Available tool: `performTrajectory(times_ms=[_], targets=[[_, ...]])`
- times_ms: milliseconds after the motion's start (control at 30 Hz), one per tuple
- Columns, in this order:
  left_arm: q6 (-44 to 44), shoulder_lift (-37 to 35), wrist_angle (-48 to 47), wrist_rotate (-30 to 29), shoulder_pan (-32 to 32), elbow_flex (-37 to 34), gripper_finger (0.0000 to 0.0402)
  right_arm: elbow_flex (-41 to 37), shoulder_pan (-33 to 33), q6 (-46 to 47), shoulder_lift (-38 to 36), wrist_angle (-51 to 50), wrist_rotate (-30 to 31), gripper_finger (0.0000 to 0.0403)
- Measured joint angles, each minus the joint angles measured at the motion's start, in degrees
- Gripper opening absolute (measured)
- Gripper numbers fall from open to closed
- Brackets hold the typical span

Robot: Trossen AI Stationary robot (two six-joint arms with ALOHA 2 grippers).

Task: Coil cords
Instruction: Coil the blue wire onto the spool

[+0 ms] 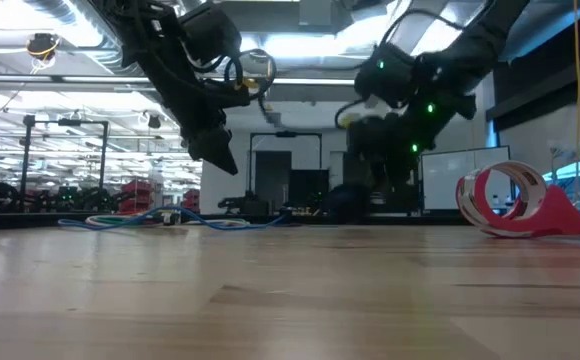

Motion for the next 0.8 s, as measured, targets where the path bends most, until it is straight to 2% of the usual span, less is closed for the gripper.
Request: performTrajectory(times_ms=[233,400,600,800], targets=[[0.0,0.0,0.8,0.0,0.0,0.0,0.0155,-0.3,3.8,-5.1,7.2,7.1,6.8,0.0001],[0.3,0.0,0.8,0.0,0.0,0.0,0.0155,0.0,6.1,-5.7,9.2,8.3,7.6,0.0006],[0.3,0.0,0.7,0.0,0.0,0.0,0.0155,0.1,6.7,-5.7,9.4,8.5,4.9,0.0044],[0.3,0.0,0.7,0.0,0.0,0.0,0.0155,0.0,6.7,-5.4,9.3,8.6,1.5,0.0105]])
